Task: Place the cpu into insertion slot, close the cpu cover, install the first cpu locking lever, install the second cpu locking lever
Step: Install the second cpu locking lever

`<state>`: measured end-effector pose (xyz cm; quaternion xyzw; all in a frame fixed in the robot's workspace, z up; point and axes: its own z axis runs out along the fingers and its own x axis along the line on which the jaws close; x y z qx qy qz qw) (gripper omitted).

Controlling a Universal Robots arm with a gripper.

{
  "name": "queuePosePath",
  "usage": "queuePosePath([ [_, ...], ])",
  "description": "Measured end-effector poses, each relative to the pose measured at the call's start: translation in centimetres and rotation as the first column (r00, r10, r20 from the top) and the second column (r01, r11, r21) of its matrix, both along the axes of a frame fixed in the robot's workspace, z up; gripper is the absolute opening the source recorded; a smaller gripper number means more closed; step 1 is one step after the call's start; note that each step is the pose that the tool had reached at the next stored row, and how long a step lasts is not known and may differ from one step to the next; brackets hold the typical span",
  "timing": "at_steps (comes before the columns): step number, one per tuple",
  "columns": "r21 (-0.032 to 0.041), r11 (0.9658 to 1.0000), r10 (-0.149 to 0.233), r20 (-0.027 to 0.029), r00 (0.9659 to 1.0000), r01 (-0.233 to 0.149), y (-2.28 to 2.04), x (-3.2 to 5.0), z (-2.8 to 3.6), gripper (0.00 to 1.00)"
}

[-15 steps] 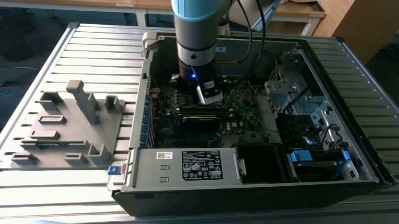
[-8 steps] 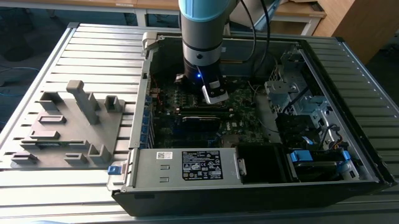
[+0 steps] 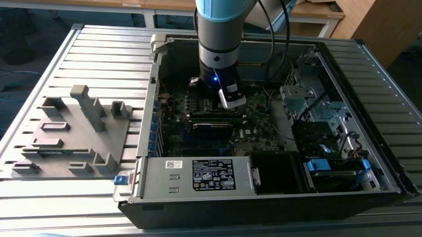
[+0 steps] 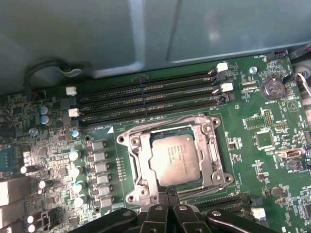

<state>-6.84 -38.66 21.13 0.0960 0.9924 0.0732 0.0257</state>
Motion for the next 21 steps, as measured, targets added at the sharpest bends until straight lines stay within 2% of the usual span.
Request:
queuePosePath([
  [10, 0.0, 1.0, 0.0, -0.0001, 1.0, 0.0, 1.35, 0.39, -0.01, 0.11],
  [17, 0.0, 1.0, 0.0, 0.0, 1.0, 0.0, 1.91, 1.2, -0.03, 0.11],
  [21, 0.0, 1.0, 0.0, -0.0001, 1.0, 0.0, 1.99, 1.71, -0.03, 0.11],
])
